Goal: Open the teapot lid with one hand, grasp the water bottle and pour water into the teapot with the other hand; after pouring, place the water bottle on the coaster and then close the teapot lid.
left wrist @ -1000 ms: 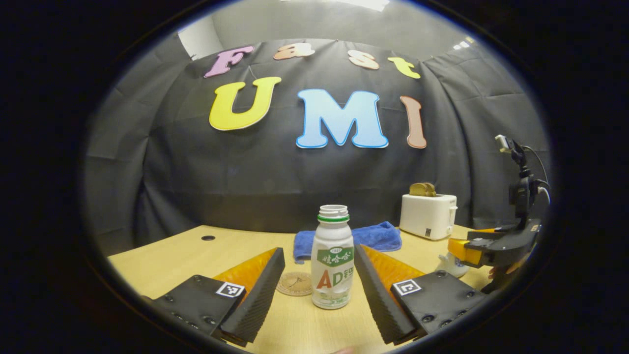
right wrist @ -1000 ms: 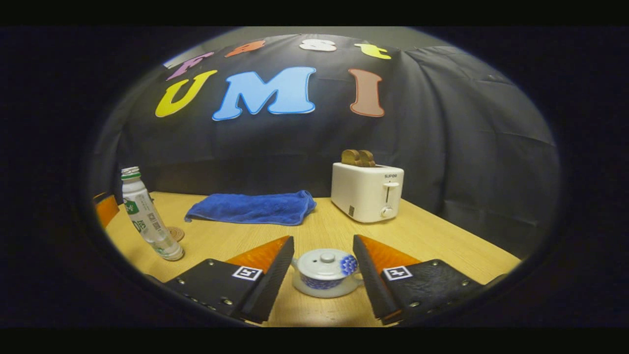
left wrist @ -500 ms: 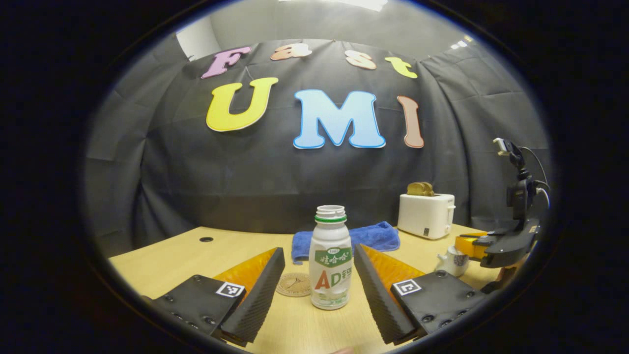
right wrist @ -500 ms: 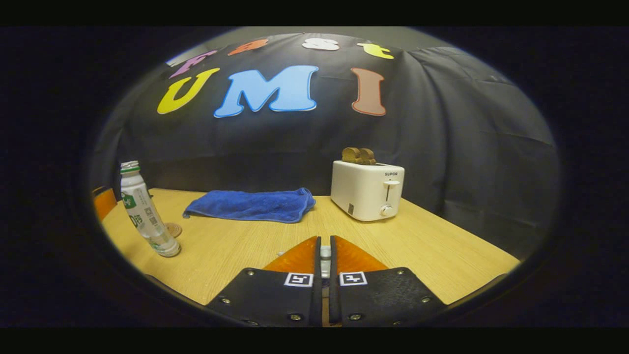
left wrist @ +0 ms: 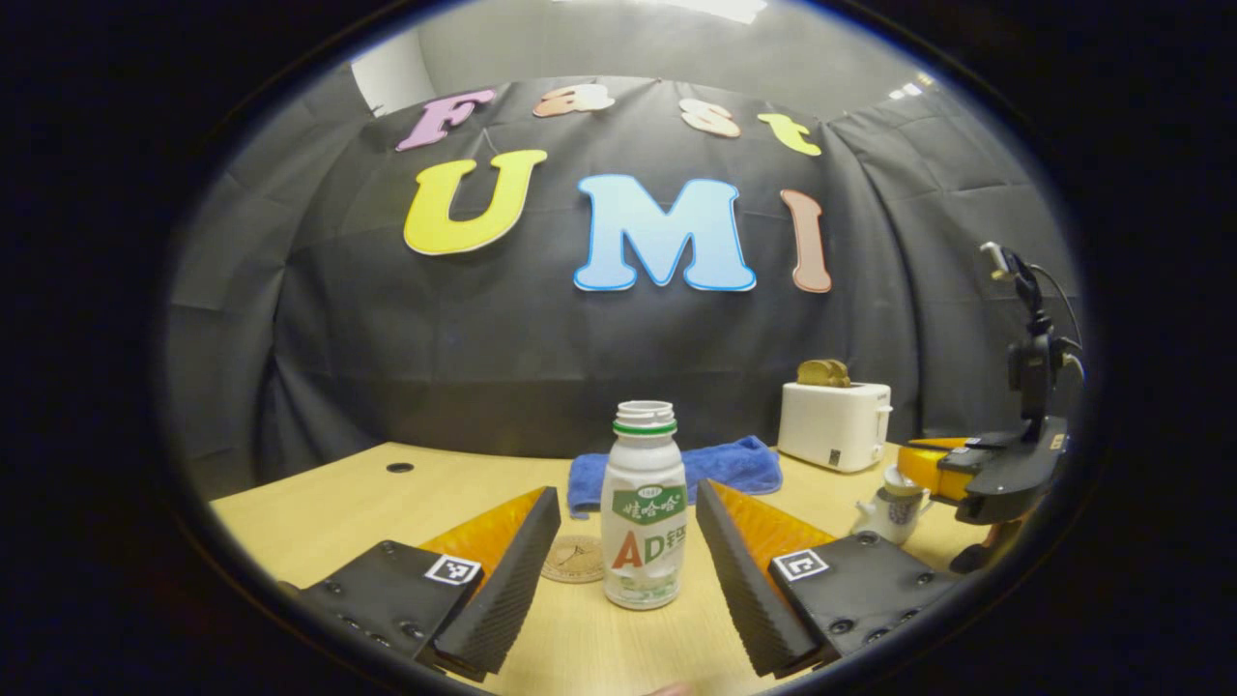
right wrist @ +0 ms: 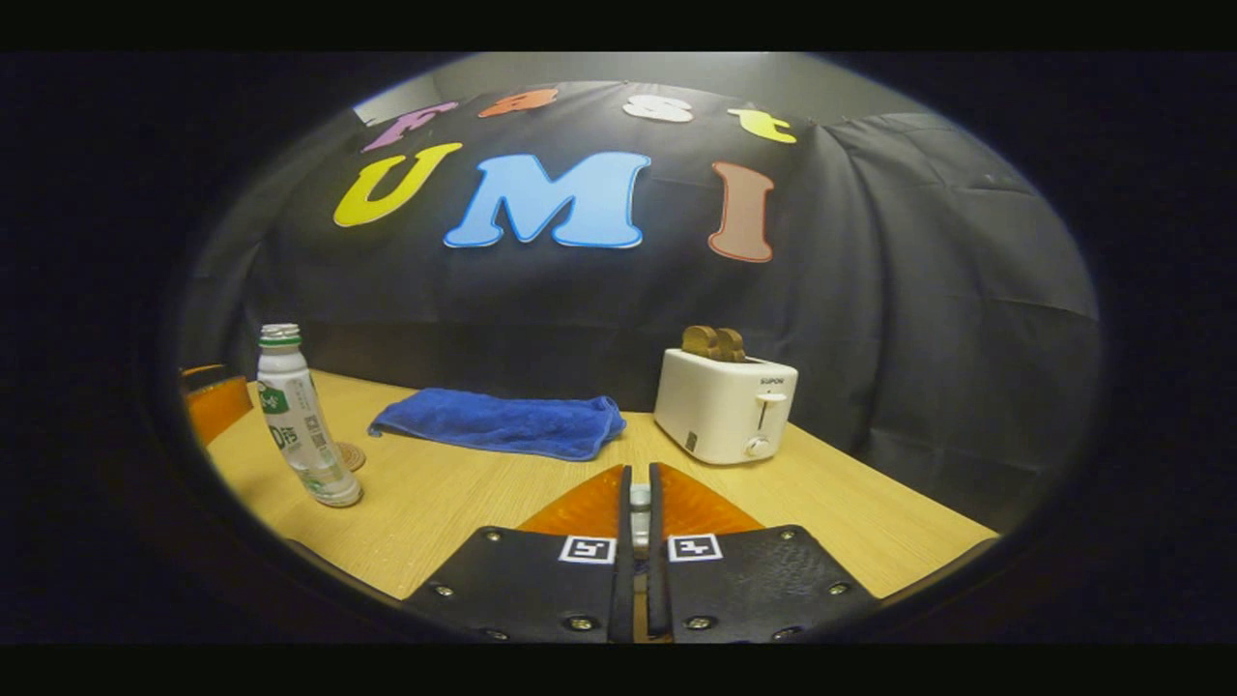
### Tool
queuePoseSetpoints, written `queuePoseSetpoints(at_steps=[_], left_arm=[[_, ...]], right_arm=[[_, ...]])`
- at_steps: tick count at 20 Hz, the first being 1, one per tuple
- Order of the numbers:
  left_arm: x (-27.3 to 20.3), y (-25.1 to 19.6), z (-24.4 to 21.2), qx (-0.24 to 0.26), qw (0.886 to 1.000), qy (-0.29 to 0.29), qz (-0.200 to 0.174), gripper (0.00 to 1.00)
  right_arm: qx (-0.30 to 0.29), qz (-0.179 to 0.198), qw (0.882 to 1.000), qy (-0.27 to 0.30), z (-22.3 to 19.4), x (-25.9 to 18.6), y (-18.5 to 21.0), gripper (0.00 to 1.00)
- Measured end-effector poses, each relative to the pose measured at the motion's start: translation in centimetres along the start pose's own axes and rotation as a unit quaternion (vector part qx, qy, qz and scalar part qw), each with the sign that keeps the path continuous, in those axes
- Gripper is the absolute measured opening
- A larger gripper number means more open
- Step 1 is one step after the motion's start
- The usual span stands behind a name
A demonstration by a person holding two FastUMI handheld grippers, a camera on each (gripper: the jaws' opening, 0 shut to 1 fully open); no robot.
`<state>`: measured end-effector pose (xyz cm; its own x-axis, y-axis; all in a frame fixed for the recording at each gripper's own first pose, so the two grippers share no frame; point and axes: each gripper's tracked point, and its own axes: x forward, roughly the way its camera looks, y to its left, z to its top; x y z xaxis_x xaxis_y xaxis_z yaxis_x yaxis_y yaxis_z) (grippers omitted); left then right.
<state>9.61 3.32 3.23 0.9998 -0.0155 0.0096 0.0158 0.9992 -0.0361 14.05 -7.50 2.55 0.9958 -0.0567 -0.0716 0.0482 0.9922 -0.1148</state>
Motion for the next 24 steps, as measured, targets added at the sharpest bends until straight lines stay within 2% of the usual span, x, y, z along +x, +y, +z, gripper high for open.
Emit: queuePoseSetpoints(at_steps=[2,3,4,5,7,8,20,21,22,24], left_arm=[[0.4,-0.1,-0.6,-0.004,1.0,0.008,-0.001,1.0],[0.7,-0.1,-1.0,-0.006,1.0,0.012,-0.002,1.0],[0.9,-0.2,-1.3,-0.01,1.0,0.014,-0.003,1.0],[1.3,-0.4,-1.6,-0.011,1.0,0.017,-0.005,1.0],[2.2,-0.2,-2.5,-0.006,1.0,0.025,0.0,1.0],[2.6,-0.2,-2.6,-0.004,1.0,0.03,0.002,0.99],[6.9,-0.5,-5.5,-0.008,0.998,0.063,0.002,1.0],[7.1,-0.4,-5.9,-0.007,0.998,0.069,0.004,0.96],[7.4,-0.6,-6.1,-0.013,0.997,0.07,0.001,1.0],[6.8,-0.5,-5.8,-0.019,0.997,0.074,-0.002,0.85]], right_arm=[[-0.001,0.008,1.0,-0.001,0.0,-0.2,0.4,0.0],[0.0,0.011,1.0,-0.001,0.0,-0.2,0.5,0.06],[0.001,0.013,1.0,-0.002,0.1,-0.3,0.5,0.06],[0.003,0.014,1.0,-0.003,0.2,-0.4,0.5,0.0],[0.005,0.015,1.0,-0.007,0.4,-0.6,0.5,0.0],[0.005,0.016,1.0,-0.008,0.3,-0.7,0.5,0.06],[0.005,0.028,1.0,-0.01,0.4,-1.1,1.0,0.06],[0.005,0.028,1.0,-0.01,0.4,-1.1,0.9,0.06],[0.006,0.028,1.0,-0.01,0.4,-1.2,0.9,0.06],[0.007,0.032,0.999,-0.016,0.8,-1.5,0.9,0.06]])
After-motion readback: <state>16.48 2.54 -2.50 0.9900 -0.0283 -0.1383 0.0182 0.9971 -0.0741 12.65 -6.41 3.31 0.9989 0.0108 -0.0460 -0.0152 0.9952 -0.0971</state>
